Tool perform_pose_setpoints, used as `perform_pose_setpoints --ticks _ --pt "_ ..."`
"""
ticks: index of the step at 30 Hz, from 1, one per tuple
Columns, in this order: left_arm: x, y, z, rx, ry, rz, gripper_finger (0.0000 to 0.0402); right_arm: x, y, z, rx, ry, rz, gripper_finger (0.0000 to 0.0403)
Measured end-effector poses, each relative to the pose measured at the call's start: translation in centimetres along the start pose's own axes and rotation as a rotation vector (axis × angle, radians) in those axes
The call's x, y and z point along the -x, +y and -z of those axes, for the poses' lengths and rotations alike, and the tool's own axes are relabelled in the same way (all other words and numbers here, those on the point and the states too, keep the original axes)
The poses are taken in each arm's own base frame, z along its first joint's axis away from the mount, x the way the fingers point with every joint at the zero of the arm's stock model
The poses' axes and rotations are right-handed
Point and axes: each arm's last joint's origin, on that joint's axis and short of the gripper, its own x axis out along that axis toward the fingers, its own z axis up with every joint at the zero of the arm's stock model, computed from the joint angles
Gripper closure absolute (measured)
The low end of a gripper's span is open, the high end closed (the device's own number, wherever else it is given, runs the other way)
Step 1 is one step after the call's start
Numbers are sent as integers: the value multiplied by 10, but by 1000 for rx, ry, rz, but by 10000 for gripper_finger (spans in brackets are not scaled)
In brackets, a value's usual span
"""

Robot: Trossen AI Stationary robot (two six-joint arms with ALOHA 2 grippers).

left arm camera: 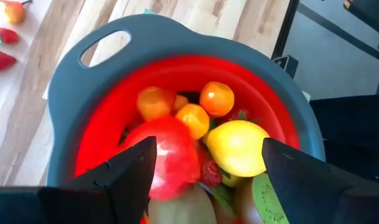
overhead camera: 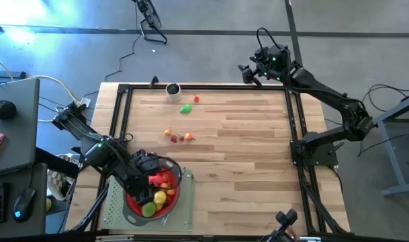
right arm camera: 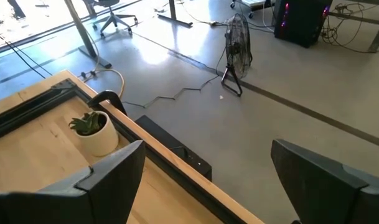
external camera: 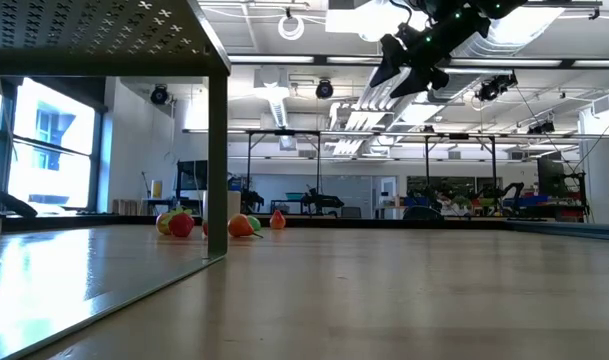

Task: Pick & Place Fruit
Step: Put the pear into the red strainer bowl on the shelf

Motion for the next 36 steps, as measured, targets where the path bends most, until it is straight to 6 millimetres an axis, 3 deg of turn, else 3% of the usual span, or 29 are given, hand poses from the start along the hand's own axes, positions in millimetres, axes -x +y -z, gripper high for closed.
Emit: perform_pose_setpoints --ticks 12,23,36 --pt "0 0 0 -2 -4 6 117 0 0 0 11 2 -2 62" --pt "0 1 -2 -14 -15 -1 181 0 0 0 11 4 -3 62" --pt "2 44 -54 42 -91 -60 186 0 -1 9 50 93 0 62"
